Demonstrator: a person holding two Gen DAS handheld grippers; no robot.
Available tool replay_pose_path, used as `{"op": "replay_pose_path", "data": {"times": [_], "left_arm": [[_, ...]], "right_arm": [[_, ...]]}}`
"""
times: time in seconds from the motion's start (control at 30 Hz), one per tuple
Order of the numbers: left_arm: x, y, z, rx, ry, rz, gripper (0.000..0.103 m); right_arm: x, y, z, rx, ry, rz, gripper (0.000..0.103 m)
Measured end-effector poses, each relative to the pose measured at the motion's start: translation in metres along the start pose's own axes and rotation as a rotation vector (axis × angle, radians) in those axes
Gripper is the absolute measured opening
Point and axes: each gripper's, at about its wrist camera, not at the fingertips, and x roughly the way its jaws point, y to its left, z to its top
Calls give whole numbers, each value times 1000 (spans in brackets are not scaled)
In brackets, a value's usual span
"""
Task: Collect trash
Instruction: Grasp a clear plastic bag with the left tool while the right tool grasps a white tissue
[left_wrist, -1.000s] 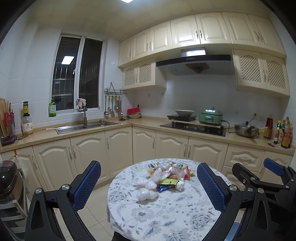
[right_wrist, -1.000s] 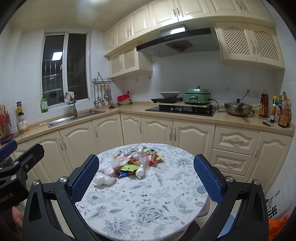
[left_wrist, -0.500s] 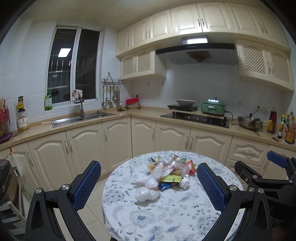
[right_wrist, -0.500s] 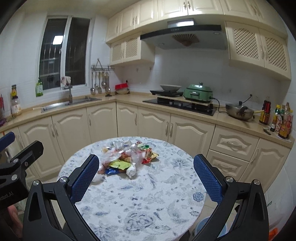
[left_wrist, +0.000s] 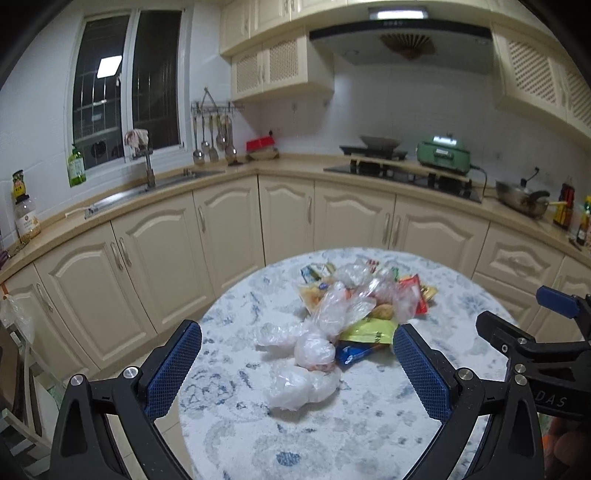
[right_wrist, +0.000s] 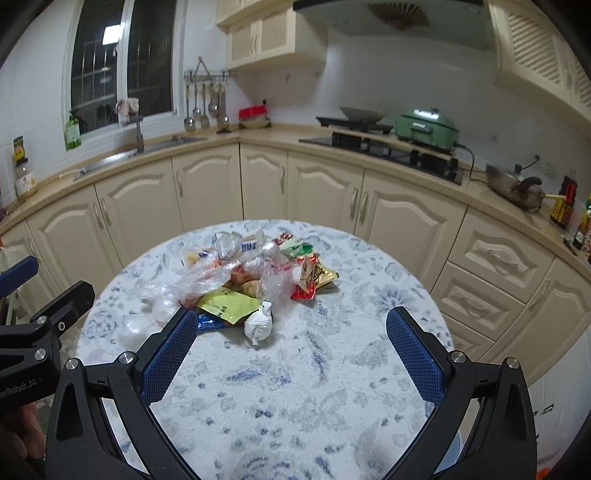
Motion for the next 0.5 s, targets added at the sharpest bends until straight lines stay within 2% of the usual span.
{"op": "replay_pose_path", "data": {"times": [0.3,0.33,0.5], "left_arm": [[95,6,9,10,147,-17,102],[103,7,9,9,153,-19,102],[139,14,18,6,178,-27,102]], "right_arm": [[92,2,-4,-16,178,54,99],[98,3,-5,-19,194,58,95],[124,5,-14,-17,259,73,94]]}}
